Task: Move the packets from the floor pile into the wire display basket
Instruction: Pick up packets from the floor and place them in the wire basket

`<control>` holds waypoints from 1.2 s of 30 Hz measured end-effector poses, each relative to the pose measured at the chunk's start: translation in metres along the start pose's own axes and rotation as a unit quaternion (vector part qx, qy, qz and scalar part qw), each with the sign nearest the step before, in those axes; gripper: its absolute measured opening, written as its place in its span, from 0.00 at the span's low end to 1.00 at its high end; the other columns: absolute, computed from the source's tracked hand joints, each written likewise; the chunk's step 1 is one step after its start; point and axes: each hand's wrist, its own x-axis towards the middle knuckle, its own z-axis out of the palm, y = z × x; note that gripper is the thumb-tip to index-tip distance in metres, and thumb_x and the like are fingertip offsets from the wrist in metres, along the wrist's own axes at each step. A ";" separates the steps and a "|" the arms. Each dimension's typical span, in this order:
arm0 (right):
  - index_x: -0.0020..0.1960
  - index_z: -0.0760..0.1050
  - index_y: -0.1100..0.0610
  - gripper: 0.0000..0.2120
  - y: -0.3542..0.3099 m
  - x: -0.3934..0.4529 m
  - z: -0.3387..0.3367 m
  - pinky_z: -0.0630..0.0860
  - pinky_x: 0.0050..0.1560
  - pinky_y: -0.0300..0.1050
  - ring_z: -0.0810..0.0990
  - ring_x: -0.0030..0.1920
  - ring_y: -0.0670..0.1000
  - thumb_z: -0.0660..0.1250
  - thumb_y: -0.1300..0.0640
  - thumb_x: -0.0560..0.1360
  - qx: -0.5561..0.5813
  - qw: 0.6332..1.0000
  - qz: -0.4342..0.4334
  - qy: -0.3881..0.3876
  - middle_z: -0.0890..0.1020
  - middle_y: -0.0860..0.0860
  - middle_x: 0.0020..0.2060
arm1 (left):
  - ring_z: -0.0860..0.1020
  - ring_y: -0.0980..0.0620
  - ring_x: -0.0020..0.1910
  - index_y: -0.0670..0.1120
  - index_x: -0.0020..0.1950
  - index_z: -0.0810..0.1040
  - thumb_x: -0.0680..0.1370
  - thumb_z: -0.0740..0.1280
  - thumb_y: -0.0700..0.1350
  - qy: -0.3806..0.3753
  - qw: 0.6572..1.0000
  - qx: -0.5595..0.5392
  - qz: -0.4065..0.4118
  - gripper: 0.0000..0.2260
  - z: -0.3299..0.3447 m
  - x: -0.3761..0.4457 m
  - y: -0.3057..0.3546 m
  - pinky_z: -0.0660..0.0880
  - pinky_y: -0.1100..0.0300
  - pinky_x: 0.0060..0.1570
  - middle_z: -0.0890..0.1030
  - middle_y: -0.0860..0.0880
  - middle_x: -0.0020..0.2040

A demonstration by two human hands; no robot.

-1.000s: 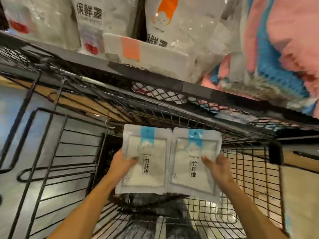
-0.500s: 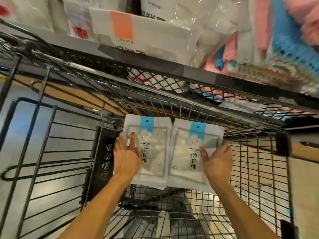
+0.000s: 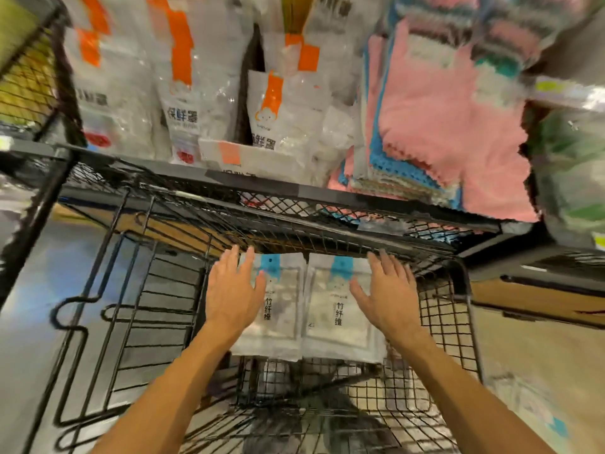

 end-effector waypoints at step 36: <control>0.78 0.67 0.51 0.36 0.179 -0.463 -0.126 0.64 0.76 0.58 0.69 0.75 0.58 0.58 0.30 0.79 0.117 0.871 0.395 0.267 0.71 0.53 0.76 | 0.58 0.47 0.81 0.51 0.83 0.60 0.84 0.47 0.64 0.030 0.838 -0.005 0.545 0.30 -0.148 -0.246 0.279 0.53 0.49 0.79 0.62 0.47 0.82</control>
